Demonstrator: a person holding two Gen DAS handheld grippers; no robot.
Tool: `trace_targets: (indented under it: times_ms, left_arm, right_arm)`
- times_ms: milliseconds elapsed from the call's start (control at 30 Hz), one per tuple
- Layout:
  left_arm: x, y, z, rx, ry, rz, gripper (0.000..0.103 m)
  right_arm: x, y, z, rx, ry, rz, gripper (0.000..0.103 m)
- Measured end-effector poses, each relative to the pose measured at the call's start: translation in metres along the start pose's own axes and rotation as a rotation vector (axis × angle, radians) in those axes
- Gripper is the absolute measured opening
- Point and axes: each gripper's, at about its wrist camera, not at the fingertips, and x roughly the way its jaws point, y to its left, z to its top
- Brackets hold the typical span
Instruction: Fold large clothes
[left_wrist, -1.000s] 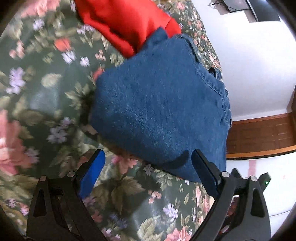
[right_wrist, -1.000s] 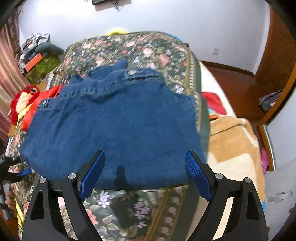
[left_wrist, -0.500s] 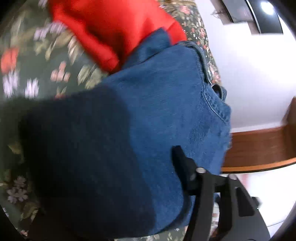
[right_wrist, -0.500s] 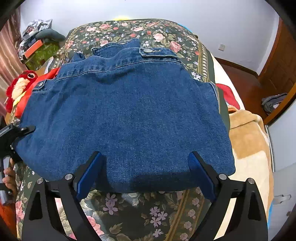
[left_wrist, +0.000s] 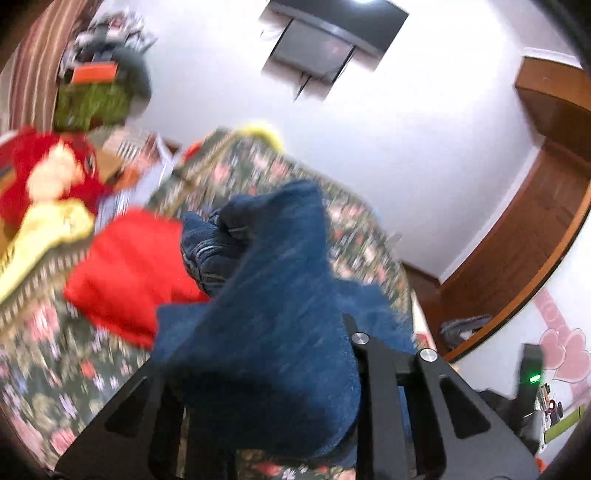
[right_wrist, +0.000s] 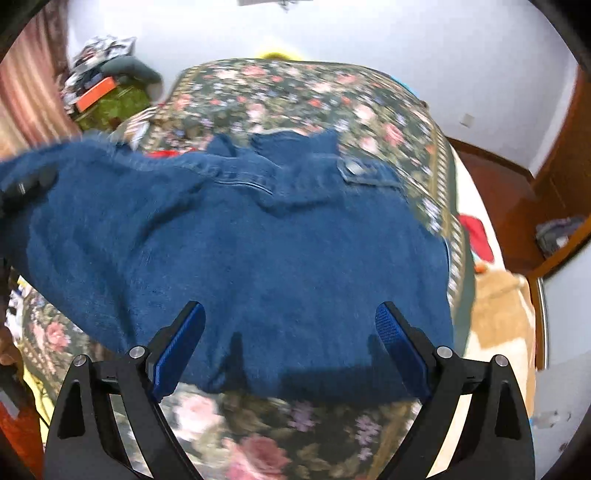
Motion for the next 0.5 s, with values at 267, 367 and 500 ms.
trace_targets:
  times_ms: [267, 367, 500]
  left_arm:
    - [-0.010, 0.014, 0.022, 0.098, -0.024, 0.092, 0.022]
    - [0.003, 0.025, 0.011, 0.123, 0.036, 0.147, 0.022]
    - [0.007, 0.032, -0.003, 0.112, 0.061, 0.184, 0.022]
  right_arm:
    - [0.065, 0.071, 0.000, -0.067, 0.159, 0.160, 0.092]
    - [0.096, 0.082, -0.009, -0.038, 0.240, 0.210, 0.093]
    - [0.102, 0.079, -0.012, -0.034, 0.247, 0.233, 0.099]
